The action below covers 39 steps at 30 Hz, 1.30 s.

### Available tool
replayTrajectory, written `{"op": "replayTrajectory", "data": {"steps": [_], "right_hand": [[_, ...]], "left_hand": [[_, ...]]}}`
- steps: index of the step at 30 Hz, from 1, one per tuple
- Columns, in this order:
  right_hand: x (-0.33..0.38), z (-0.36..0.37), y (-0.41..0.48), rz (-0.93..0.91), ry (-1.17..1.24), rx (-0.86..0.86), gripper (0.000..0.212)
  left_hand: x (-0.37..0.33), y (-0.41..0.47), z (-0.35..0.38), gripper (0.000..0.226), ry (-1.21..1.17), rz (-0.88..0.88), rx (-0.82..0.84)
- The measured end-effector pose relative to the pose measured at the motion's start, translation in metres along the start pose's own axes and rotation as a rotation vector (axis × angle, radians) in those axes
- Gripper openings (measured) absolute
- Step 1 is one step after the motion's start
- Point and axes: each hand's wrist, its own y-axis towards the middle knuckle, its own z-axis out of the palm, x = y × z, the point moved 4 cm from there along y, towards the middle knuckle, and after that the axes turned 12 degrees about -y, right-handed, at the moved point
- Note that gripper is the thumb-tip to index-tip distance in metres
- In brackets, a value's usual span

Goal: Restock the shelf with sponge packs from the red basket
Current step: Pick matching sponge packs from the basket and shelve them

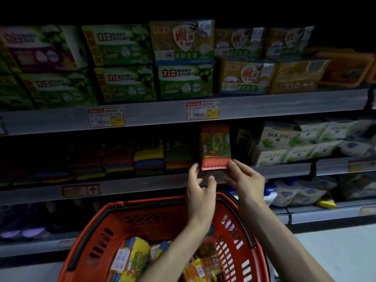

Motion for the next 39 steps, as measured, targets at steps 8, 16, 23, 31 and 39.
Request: {"op": "replayTrajectory", "data": {"steps": [8,16,23,31,39], "right_hand": [[-0.001,0.0,0.007,-0.006,-0.051,0.01,0.027],[0.0,0.009,0.017,-0.042,-0.249,0.071,0.047],[-0.004,0.014,0.022,-0.091,-0.358,0.103,0.048],[-0.006,0.004,0.021,-0.096,-0.458,0.068,0.039],[-0.01,0.003,0.02,-0.09,-0.517,0.13,0.04]], "left_hand": [[0.002,0.004,0.003,0.058,-0.012,-0.045,-0.013],[0.0,0.012,0.006,0.054,-0.041,-0.07,-0.071],[-0.001,0.015,0.007,0.051,-0.051,-0.084,-0.108],[0.003,0.013,0.0,0.045,-0.111,-0.078,-0.153],[0.014,0.014,-0.027,0.038,-0.113,-0.06,-0.182]]}}
